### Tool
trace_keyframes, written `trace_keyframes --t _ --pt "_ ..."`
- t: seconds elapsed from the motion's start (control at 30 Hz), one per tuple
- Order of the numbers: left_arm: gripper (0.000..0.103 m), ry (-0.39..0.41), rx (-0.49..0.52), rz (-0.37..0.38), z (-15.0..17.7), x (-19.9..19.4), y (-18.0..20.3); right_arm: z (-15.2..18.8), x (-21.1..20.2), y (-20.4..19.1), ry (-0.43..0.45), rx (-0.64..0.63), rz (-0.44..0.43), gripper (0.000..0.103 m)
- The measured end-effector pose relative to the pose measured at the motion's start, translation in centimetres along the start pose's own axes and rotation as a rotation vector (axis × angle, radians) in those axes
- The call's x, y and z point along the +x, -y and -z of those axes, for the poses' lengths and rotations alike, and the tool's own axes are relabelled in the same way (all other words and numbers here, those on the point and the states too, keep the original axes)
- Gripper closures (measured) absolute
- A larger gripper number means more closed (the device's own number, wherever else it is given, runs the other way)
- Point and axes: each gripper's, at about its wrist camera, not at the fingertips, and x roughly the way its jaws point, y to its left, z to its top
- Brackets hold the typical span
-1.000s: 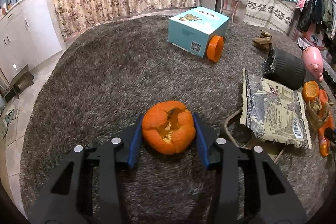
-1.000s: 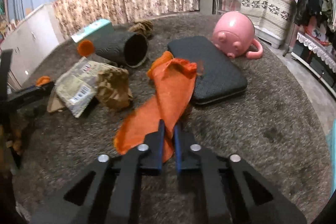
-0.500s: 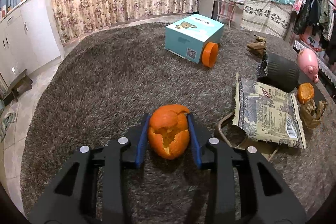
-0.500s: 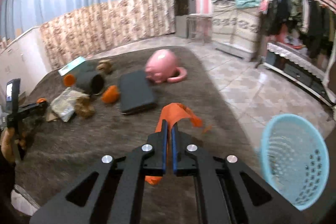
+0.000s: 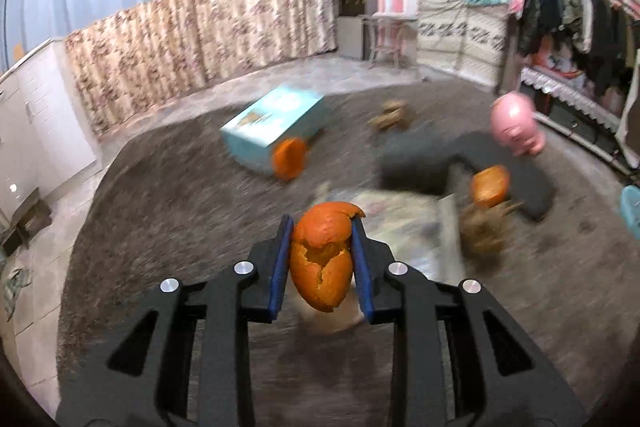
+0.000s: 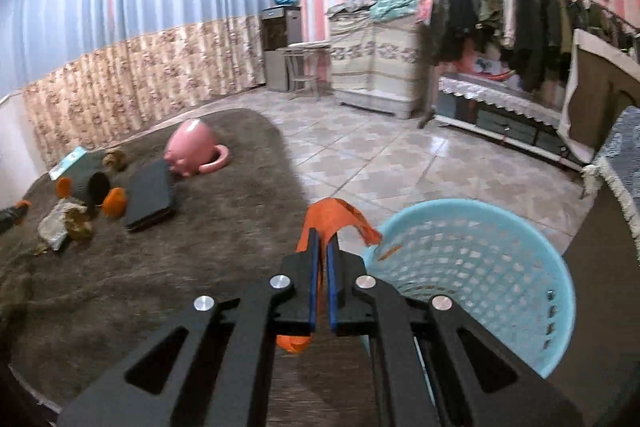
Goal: Collect trash
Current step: 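Grasp the orange bag with the right tool while the left tool lifts the peel, then carry peel and orange bag over the blue basket and open both tools to drop them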
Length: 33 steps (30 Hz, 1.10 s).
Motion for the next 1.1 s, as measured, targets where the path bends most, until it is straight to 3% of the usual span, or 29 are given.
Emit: trace_keyframes --t 0.2,0.43,0.7,1.1 --pt "0.076 0.049 0.058 0.116 -1.4 -1.6 8.3 0.2 0.1 4.0 0.004 0.056 0.093 0.099" --pt "0.076 0.044 0.114 0.313 -1.2 -2.4 18.6 0.9 0.4 7.7 -0.004 0.089 0.179 0.099" --pt "0.076 0.053 0.219 0.471 -0.3 -3.4 29.5 1.4 0.4 10.8 -0.014 0.155 0.211 0.099" --pt "0.075 0.020 0.326 0.603 1.2 -2.1 41.4 2.1 1.4 13.1 -0.034 0.206 0.235 0.099"
